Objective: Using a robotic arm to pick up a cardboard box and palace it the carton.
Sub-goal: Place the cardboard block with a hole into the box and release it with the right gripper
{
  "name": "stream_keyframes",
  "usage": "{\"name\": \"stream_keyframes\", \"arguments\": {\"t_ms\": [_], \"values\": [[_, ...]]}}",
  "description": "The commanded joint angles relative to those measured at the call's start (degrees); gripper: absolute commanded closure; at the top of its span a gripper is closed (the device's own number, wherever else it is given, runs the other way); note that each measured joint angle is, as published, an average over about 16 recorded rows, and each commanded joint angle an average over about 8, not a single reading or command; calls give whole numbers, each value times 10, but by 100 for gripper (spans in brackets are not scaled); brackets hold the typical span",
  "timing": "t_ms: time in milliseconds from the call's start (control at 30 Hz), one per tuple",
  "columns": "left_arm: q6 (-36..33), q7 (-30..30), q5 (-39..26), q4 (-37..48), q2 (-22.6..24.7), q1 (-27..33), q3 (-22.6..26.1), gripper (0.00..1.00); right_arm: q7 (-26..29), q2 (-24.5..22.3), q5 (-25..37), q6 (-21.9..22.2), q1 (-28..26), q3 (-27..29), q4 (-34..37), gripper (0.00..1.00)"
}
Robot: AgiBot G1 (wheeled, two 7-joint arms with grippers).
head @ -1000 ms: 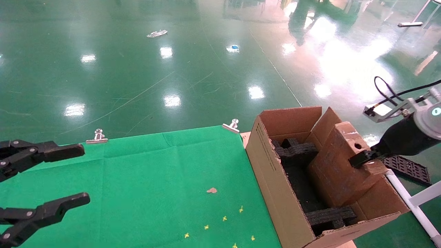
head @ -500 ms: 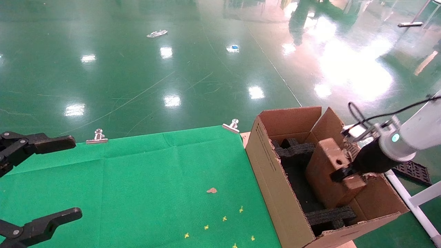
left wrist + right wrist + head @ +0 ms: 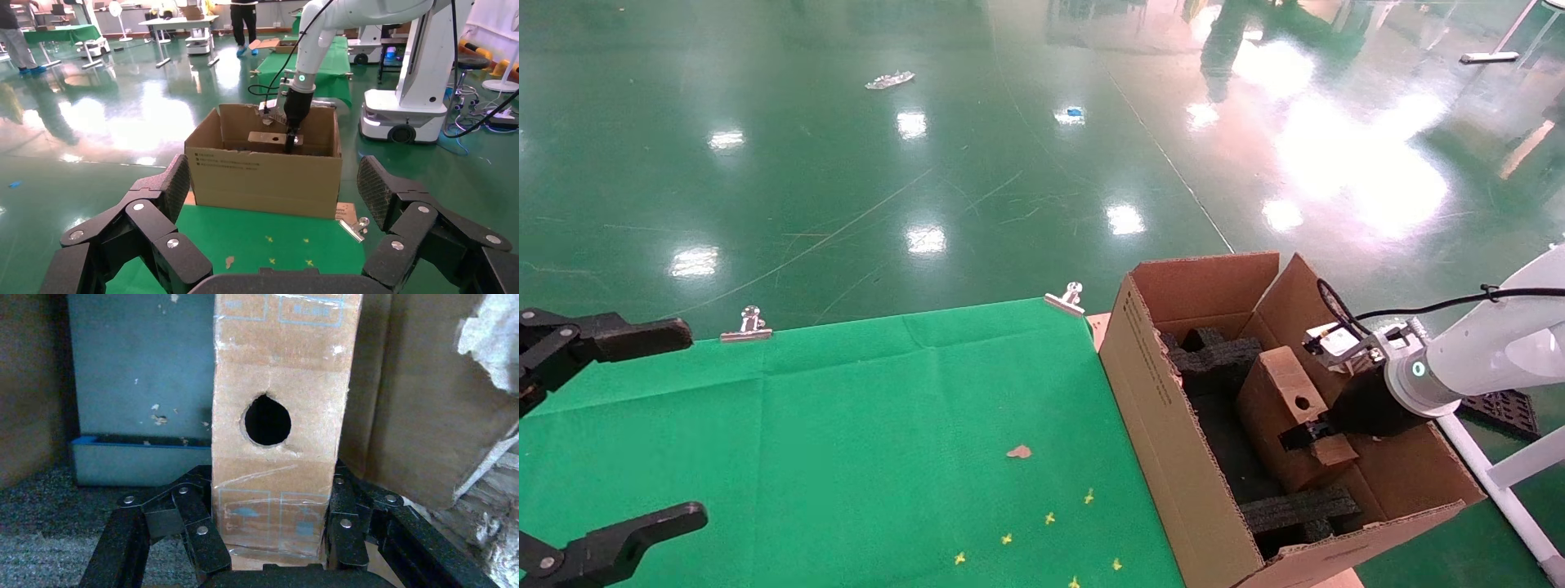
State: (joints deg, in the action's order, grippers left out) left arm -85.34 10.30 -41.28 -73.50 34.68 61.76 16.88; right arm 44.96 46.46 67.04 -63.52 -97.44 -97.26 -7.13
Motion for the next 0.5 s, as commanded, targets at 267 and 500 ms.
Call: {"name": "stream_keyframes", "arguments": {"t_ms": [267,500], "values": [[0,0,0,0,0,0,0,0,-25,6,-3,-14,-1,2,21,0],[0,0,0,0,0,0,1,0,-28,13,5,-22,-9,-3,38,0]]}}
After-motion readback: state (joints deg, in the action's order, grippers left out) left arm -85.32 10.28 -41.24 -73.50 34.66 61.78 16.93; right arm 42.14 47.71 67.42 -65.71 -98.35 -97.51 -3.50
